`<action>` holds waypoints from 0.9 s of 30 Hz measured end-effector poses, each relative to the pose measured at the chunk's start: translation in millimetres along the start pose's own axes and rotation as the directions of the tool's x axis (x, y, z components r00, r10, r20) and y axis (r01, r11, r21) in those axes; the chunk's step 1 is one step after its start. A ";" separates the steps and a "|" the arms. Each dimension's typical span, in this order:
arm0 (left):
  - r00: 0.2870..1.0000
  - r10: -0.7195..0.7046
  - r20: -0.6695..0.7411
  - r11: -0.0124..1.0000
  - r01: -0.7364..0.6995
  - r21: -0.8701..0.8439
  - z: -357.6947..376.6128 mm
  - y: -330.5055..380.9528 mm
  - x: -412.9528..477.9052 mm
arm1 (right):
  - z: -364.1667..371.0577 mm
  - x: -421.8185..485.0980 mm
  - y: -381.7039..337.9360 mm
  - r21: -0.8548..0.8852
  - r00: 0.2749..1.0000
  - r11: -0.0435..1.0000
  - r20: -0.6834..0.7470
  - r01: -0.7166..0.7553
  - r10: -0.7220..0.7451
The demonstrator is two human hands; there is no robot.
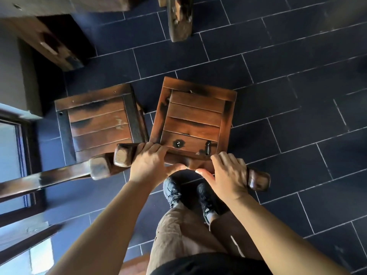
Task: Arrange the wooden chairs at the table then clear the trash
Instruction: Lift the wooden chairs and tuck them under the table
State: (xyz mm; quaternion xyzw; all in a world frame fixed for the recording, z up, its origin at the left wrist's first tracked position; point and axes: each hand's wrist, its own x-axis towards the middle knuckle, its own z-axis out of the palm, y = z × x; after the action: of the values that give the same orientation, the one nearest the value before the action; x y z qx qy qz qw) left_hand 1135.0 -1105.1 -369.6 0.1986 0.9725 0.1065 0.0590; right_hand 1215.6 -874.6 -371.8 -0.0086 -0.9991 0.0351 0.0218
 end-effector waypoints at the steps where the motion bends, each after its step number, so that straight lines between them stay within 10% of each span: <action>1: 1.000 -0.015 0.002 1.000 0.015 -0.013 -0.5 0.8 0.3 | -0.5 2.3 1.0 0.004 1.000 1.000 0.001 0.009 -0.009; 27: 0.928 -0.363 -0.084 0.932 0.358 -0.060 8.4 28.6 41.2 | 8.9 123.2 55.4 0.077 0.937 0.934 -0.030 0.350 -0.349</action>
State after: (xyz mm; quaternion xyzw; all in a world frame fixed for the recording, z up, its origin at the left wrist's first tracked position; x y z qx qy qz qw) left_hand 1109.4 -1061.5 -374.1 0.0100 0.9915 0.1244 0.0359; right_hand 1093.0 -817.7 -379.3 0.1696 -0.9823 0.0711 0.0360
